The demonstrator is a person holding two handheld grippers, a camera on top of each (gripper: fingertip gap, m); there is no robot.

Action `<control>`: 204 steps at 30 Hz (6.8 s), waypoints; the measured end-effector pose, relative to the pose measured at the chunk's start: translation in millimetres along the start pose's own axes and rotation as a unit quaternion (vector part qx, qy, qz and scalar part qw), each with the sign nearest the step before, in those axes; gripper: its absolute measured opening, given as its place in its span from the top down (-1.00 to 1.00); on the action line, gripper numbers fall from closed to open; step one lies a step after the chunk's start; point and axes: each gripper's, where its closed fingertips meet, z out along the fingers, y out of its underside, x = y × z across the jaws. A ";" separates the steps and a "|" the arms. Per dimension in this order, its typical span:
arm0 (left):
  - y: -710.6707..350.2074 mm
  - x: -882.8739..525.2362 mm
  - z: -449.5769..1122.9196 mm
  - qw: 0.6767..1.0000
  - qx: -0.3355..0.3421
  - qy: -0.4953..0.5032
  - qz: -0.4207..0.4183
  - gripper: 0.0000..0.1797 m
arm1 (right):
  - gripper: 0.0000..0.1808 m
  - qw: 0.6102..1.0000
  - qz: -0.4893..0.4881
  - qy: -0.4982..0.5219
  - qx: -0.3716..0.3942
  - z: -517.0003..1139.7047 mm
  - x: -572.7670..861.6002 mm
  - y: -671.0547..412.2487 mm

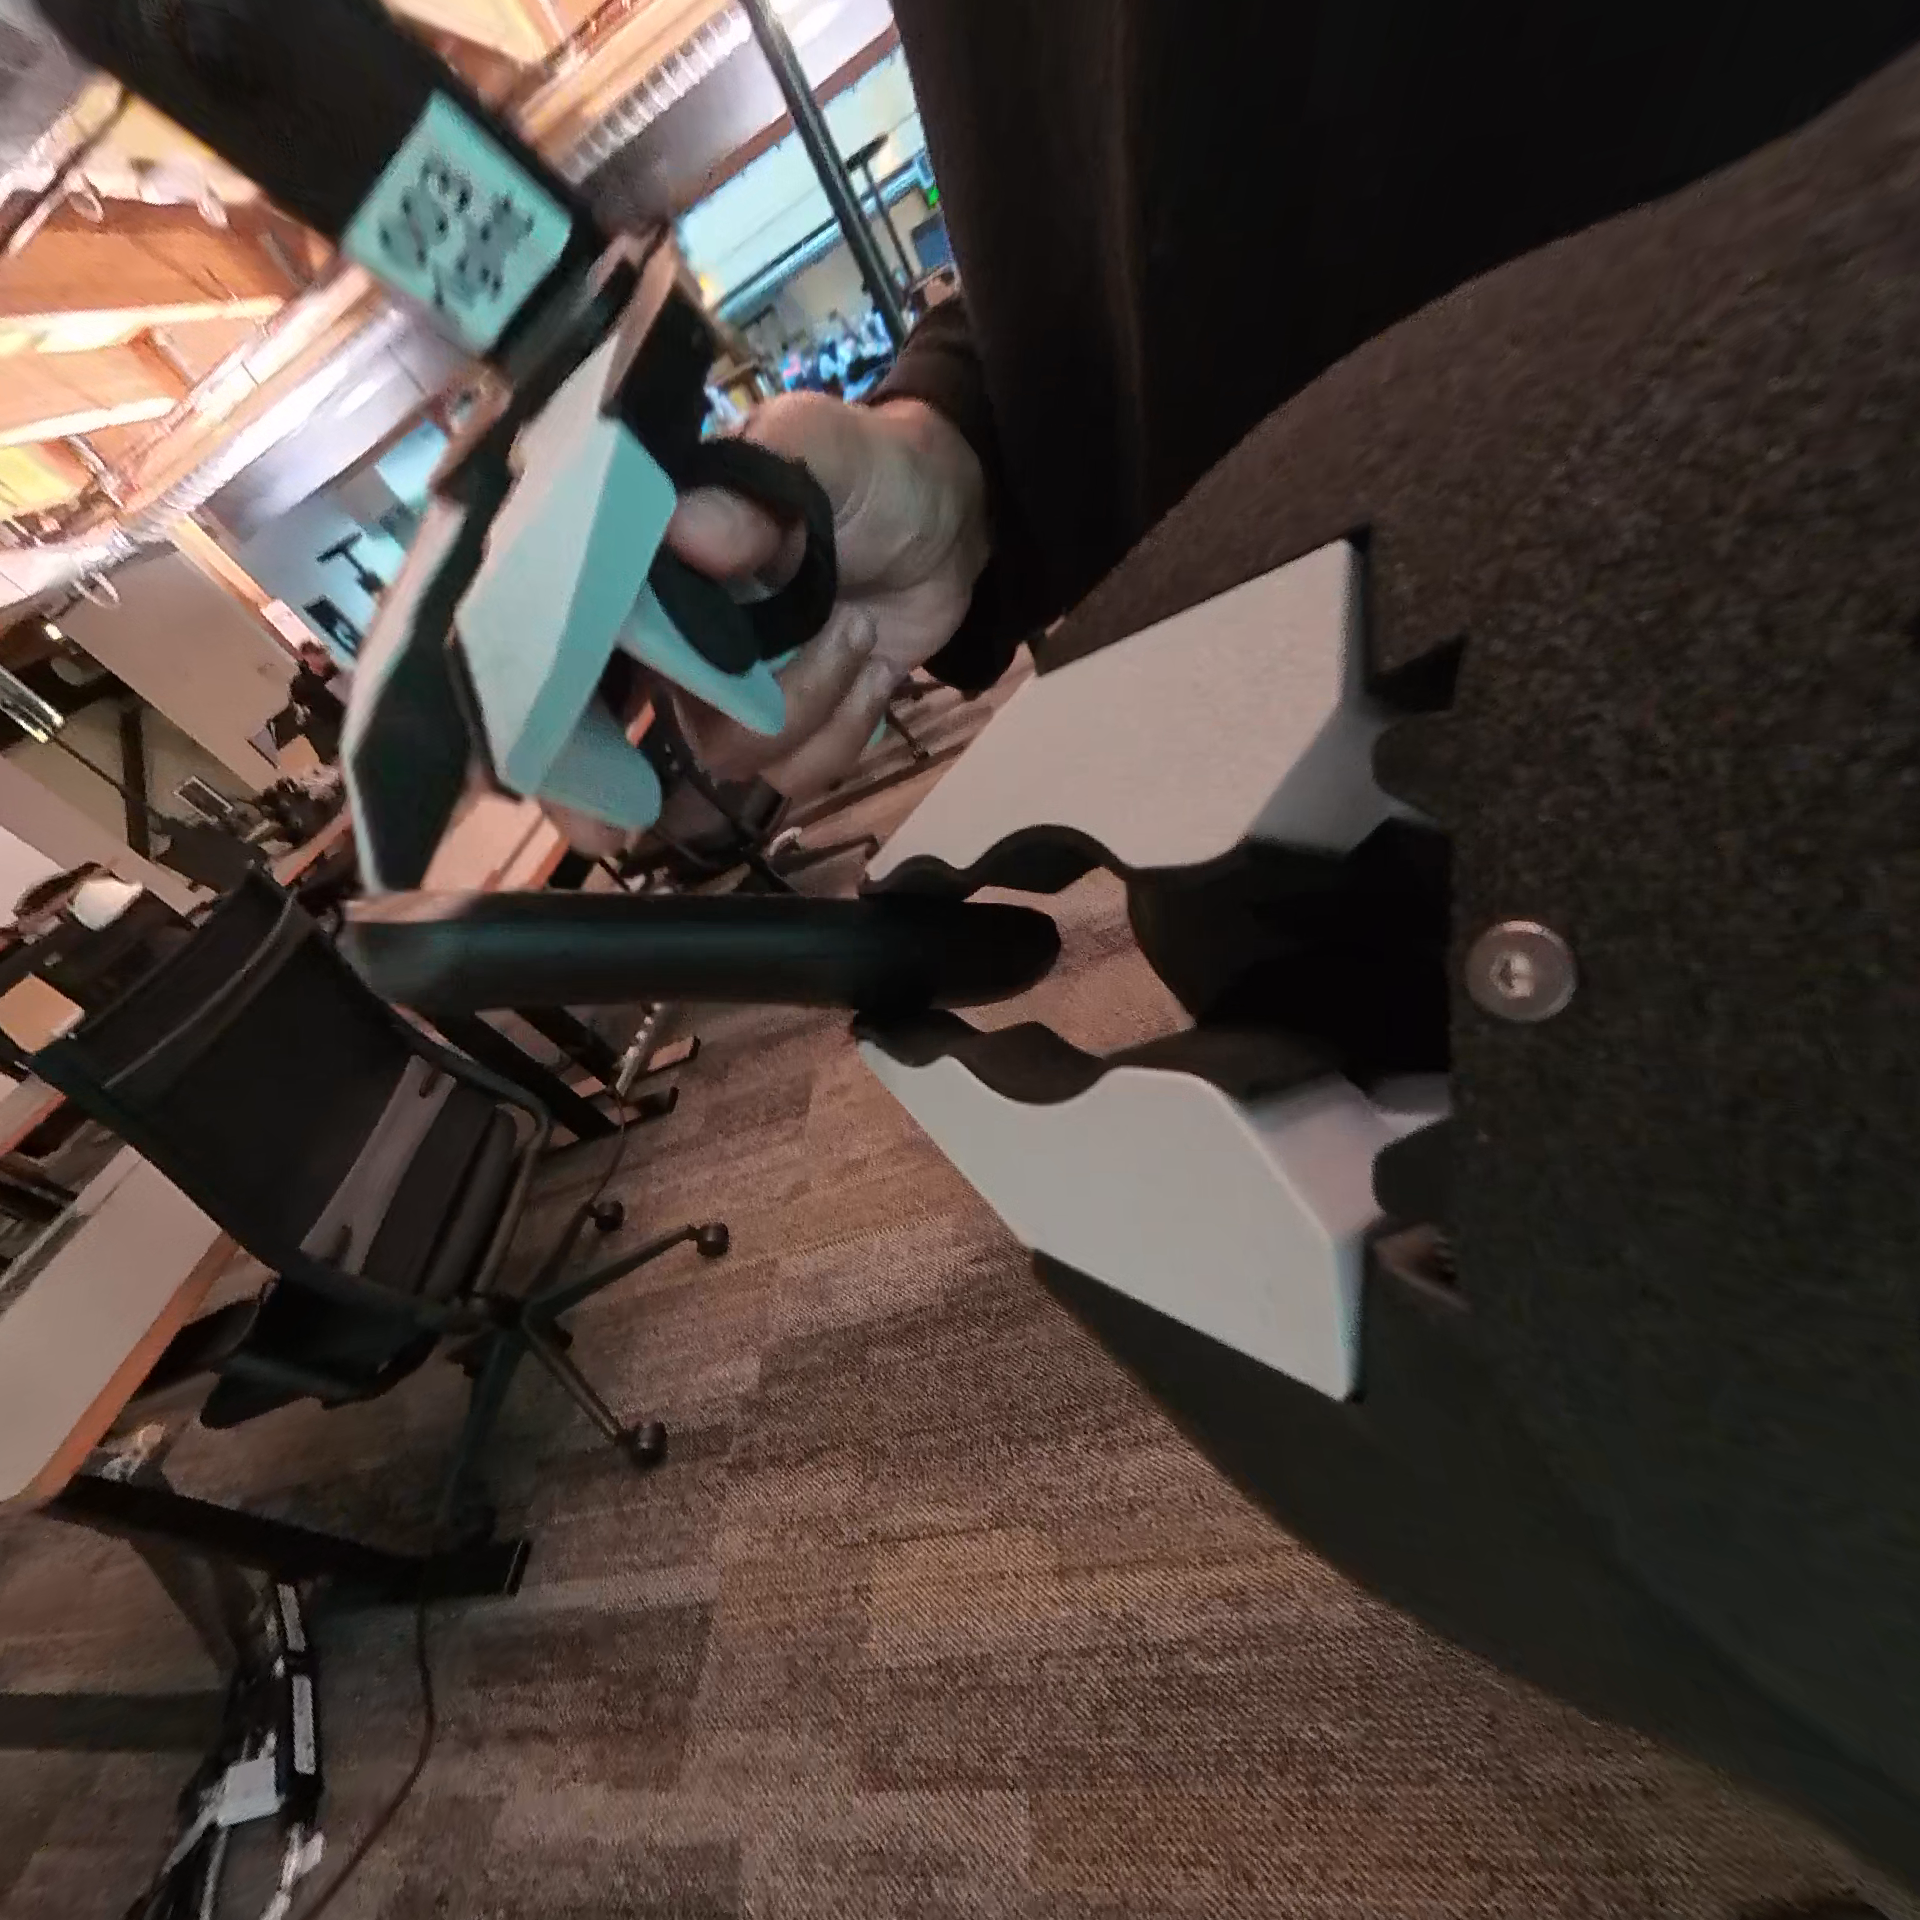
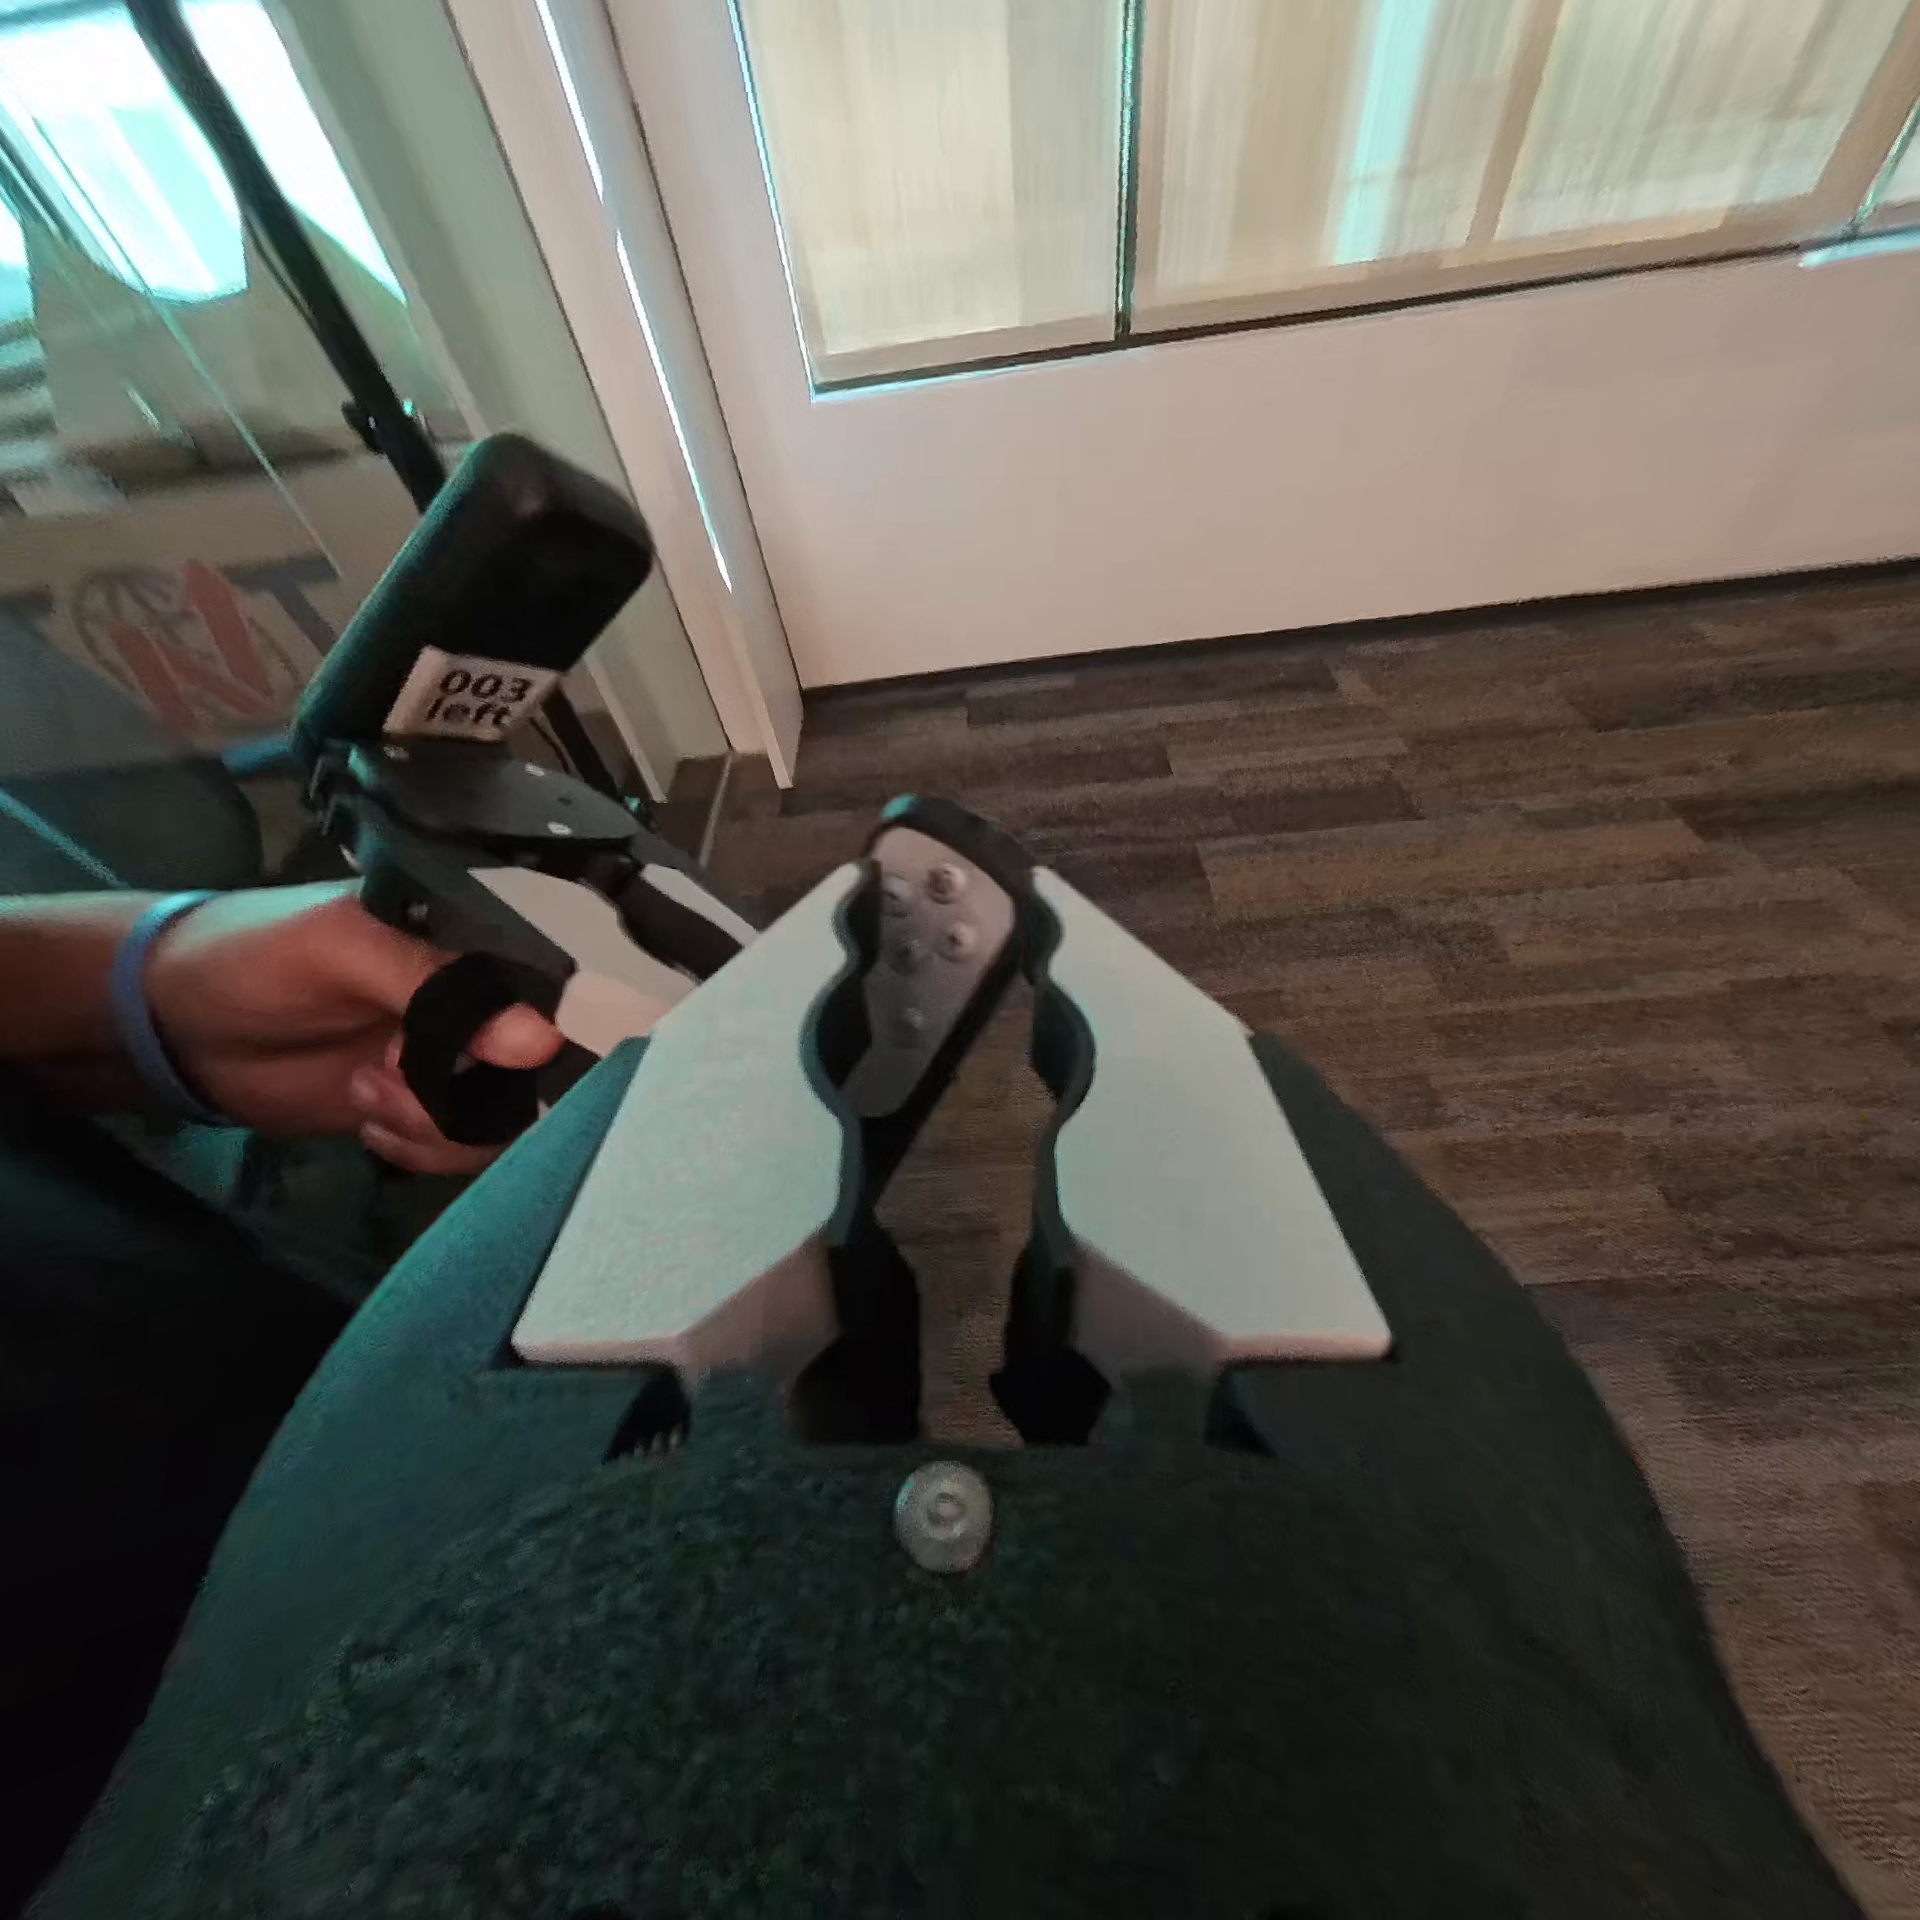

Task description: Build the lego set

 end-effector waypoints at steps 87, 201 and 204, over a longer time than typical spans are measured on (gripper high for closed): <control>10.2 27.0 -5.0 0.992 -0.045 0.110 -0.035 0.80 | 0.83 0.912 0.329 -0.241 0.050 -9.3 -23.6 13.1; 754.0 -597.7 -116.9 0.752 -0.114 -0.367 -0.535 0.80 | 0.79 0.905 0.290 -0.189 -0.249 172.6 -105.4 517.4; 792.8 -663.1 -103.8 0.748 -0.074 -0.356 -0.555 0.80 | 0.80 0.890 0.305 -0.199 -0.273 168.5 -122.7 575.6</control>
